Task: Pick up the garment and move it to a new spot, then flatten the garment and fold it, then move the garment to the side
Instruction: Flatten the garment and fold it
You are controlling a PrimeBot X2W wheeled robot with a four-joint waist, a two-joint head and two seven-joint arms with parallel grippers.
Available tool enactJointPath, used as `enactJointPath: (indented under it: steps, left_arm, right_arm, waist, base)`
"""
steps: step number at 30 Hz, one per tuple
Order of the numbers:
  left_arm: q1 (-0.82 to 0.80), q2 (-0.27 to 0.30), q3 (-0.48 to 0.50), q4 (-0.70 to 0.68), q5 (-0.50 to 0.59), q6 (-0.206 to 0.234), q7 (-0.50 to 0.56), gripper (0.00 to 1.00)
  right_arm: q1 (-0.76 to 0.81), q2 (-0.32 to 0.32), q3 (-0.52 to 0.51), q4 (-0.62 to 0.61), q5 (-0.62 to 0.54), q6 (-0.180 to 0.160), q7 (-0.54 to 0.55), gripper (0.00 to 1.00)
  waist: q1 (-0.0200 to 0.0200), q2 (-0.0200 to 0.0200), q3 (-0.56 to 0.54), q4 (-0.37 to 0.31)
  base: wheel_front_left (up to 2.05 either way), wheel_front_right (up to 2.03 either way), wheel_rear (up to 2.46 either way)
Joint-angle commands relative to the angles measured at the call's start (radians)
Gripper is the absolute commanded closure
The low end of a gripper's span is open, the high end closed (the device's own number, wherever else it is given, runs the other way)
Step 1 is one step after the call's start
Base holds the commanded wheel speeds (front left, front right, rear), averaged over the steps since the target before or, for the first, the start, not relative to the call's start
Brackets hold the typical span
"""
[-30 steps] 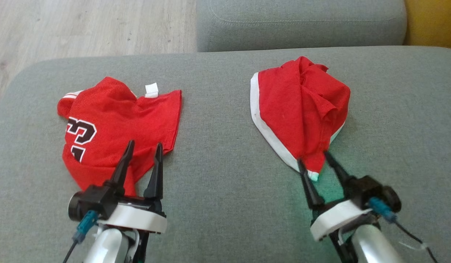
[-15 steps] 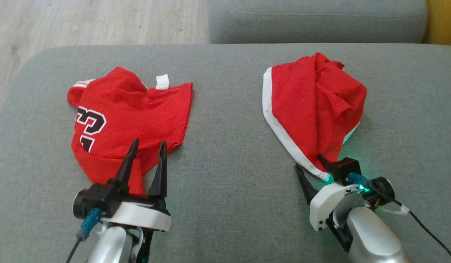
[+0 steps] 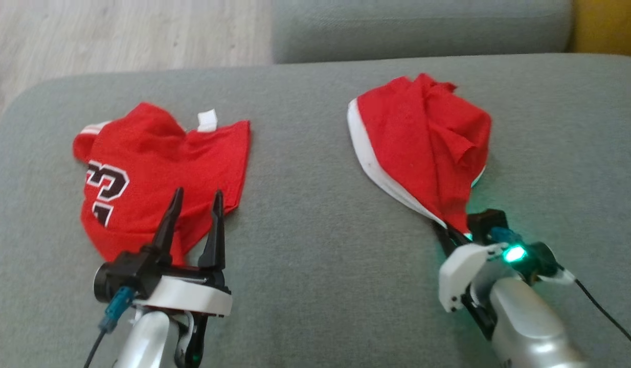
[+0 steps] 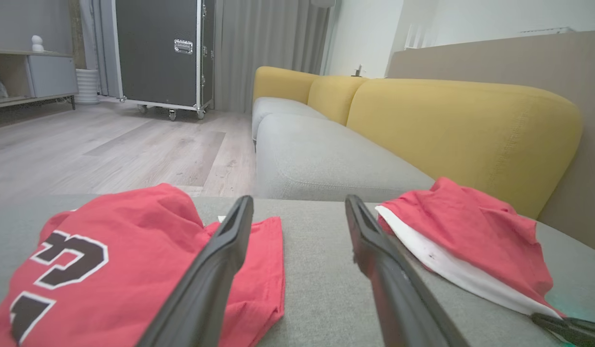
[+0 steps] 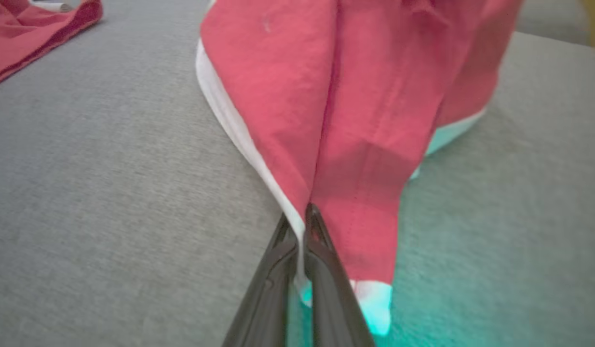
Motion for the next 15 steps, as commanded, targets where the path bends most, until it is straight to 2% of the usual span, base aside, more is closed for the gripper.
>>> enactJointPath:
  steps: [1,8,13,14,15]
  left_arm:
    - [-0.024,-0.001,0.049,-0.028,0.005,-0.008,-0.01,0.0]
    - [-0.002,-0.009,0.059,-0.036,0.005,-0.01,-0.01,0.0]
    - [0.008,-0.014,0.061,-0.037,0.007,-0.012,-0.01,0.0]
    - [0.009,-0.015,0.06,-0.037,0.007,-0.012,-0.01,0.0]
    - [0.01,-0.016,0.059,-0.037,0.007,-0.012,-0.01,0.0]
  right_arm:
    - [0.018,-0.007,-0.035,0.002,-0.035,-0.001,-0.009,1.0]
    - [0.068,-0.083,-0.208,-0.023,-0.112,-0.001,0.014,1.0]
    - [0.101,-0.091,-0.342,-0.091,-0.158,-0.001,0.051,1.0]
    - [0.107,-0.086,-0.362,-0.109,-0.168,-0.001,0.052,0.18]
    - [0.111,-0.077,-0.38,-0.125,-0.173,-0.001,0.054,0.0]
  waist:
    - [-0.0001,0.0,-0.037,-0.04]
    - [-0.0001,0.0,-0.068,-0.084]
    - [-0.0001,0.0,-0.077,-0.102]
    - [-0.0001,0.0,-0.078,-0.104]
    - [-0.0001,0.0,-0.079,-0.105]
  base:
    - [0.0,0.0,0.0]
    - [0.0,0.0,0.0]
    - [0.0,0.0,0.0]
    - [0.0,0.0,0.0]
    - [0.0,0.0,0.0]
